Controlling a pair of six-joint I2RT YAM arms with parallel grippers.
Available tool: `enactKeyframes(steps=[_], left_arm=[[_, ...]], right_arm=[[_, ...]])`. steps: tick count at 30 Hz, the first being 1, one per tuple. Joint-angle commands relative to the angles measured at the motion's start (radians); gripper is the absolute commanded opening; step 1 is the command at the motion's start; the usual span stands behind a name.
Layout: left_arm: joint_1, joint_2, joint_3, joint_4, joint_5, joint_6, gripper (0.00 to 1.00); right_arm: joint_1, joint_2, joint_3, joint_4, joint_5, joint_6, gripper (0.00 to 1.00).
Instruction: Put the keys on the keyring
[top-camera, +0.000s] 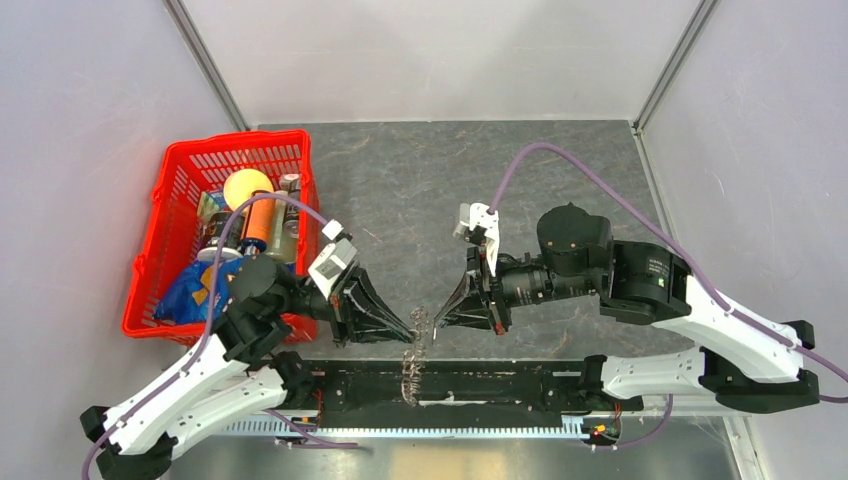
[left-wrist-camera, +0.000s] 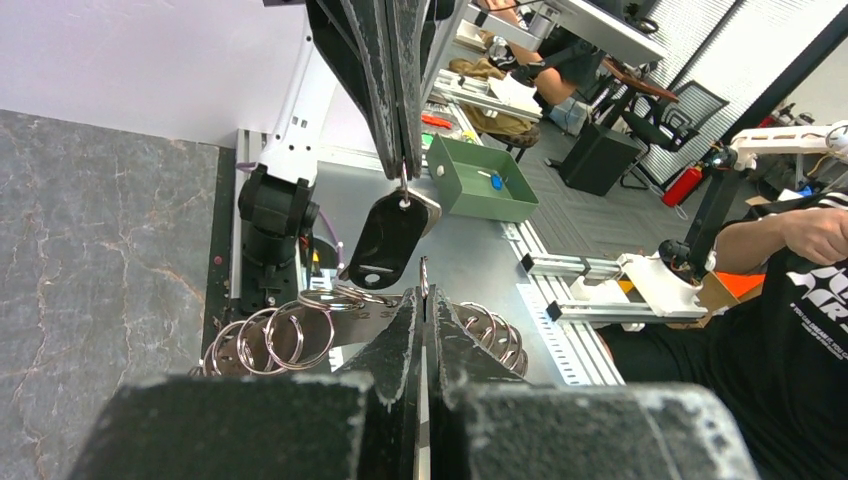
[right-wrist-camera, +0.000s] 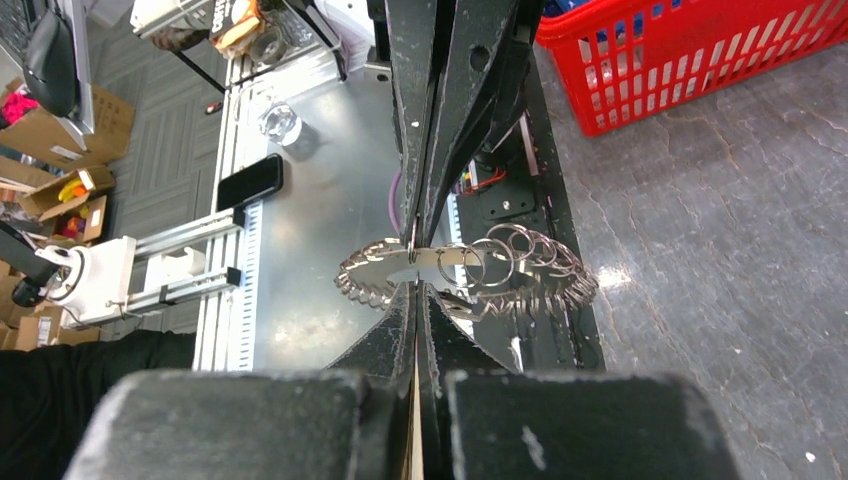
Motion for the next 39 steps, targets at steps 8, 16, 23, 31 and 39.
enactKeyframes(steps=[8, 16, 23, 31, 39], left_arm=[[-0.002, 0.05, 0.07, 0.049, 0.017, 0.014, 0.02], [-0.002, 0.051, 0.075, 0.049, 0.016, 0.011, 0.02], [-0.002, 0.047, 0.069, 0.049, 0.017, 0.009, 0.02], [-0.004, 0.043, 0.061, 0.05, 0.018, 0.009, 0.02], [-0.004, 0.038, 0.057, 0.05, 0.016, 0.01, 0.02]], right_arm=[[0.014, -0.004, 0.043, -0.072, -0.038, -0.093, 0.0], [0.016, 0.015, 0.065, -0.077, -0.025, -0.116, 0.0], [0.021, 0.033, 0.069, -0.07, -0.004, -0.139, 0.0], [0.029, 0.056, 0.093, -0.08, 0.007, -0.155, 0.0], [0.032, 0.07, 0.104, -0.083, 0.009, -0.162, 0.0]])
